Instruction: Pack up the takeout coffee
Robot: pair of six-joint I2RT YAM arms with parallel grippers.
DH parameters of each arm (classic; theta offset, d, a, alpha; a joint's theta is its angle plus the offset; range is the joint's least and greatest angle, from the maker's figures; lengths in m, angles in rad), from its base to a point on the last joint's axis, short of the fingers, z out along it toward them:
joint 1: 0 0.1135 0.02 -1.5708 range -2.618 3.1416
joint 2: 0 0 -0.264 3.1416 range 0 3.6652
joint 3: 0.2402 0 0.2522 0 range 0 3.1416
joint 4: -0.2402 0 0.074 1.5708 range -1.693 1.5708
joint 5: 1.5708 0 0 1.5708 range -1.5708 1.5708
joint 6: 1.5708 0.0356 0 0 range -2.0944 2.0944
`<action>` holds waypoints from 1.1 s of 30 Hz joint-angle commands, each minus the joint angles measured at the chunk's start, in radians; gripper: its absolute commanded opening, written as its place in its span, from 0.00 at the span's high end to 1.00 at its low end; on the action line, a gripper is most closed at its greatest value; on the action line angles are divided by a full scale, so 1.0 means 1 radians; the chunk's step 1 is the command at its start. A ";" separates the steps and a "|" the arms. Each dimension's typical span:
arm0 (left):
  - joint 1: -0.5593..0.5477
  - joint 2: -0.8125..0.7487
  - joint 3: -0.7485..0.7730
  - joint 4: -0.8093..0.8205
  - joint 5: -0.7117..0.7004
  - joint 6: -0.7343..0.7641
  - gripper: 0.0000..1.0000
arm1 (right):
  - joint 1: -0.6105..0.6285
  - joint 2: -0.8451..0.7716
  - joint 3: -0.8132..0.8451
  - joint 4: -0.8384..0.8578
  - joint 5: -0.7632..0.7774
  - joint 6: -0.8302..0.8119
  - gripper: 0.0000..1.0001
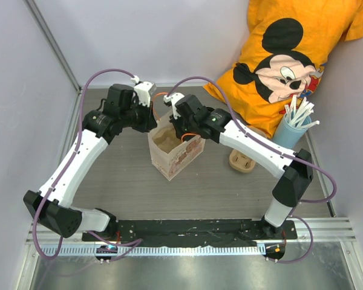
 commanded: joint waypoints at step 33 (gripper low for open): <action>0.005 -0.014 0.007 0.043 0.041 -0.002 1.00 | -0.026 0.143 0.266 -0.089 -0.143 -0.032 0.99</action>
